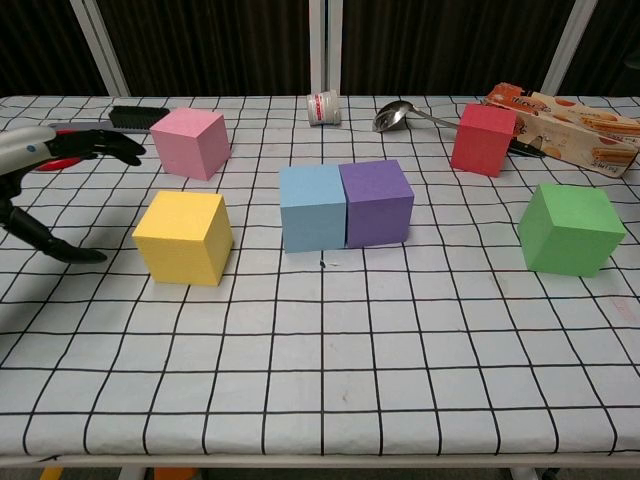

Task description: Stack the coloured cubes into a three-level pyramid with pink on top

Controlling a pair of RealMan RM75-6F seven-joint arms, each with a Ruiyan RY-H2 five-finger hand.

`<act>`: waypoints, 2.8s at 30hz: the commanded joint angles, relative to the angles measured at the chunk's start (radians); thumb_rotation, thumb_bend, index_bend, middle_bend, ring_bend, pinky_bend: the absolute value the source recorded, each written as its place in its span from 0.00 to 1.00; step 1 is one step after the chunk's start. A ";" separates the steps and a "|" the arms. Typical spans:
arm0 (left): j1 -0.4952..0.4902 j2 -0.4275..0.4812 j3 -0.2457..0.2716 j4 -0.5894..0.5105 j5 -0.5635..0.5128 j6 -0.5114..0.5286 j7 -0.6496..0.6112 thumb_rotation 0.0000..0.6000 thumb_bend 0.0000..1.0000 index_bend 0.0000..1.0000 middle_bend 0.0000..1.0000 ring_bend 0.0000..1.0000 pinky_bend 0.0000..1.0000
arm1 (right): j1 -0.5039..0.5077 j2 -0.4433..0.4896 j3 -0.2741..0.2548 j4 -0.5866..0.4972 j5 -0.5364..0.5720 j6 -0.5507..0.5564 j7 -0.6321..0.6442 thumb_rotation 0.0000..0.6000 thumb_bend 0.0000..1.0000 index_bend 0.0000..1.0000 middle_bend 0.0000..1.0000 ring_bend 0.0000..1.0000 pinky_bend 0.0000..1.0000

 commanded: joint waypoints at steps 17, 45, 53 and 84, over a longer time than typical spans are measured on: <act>-0.066 -0.102 -0.012 0.095 -0.015 0.001 -0.100 1.00 0.13 0.18 0.32 0.08 0.12 | -0.026 -0.017 0.030 0.075 0.019 -0.049 0.038 1.00 0.07 0.00 0.16 0.00 0.00; -0.086 -0.210 -0.086 0.066 -0.182 0.058 0.075 1.00 0.22 0.24 0.52 0.21 0.16 | -0.061 -0.018 0.058 0.092 0.022 -0.059 0.047 1.00 0.08 0.00 0.16 0.00 0.00; -0.107 -0.242 -0.096 0.087 -0.198 0.050 0.100 1.00 0.22 0.24 0.52 0.21 0.16 | -0.058 -0.022 0.064 0.099 0.033 -0.076 0.040 1.00 0.08 0.00 0.16 0.00 0.00; -0.133 -0.322 -0.114 0.138 -0.229 0.067 0.143 1.00 0.22 0.24 0.52 0.21 0.15 | -0.073 -0.012 0.074 0.104 0.046 -0.098 0.050 1.00 0.08 0.00 0.16 0.00 0.00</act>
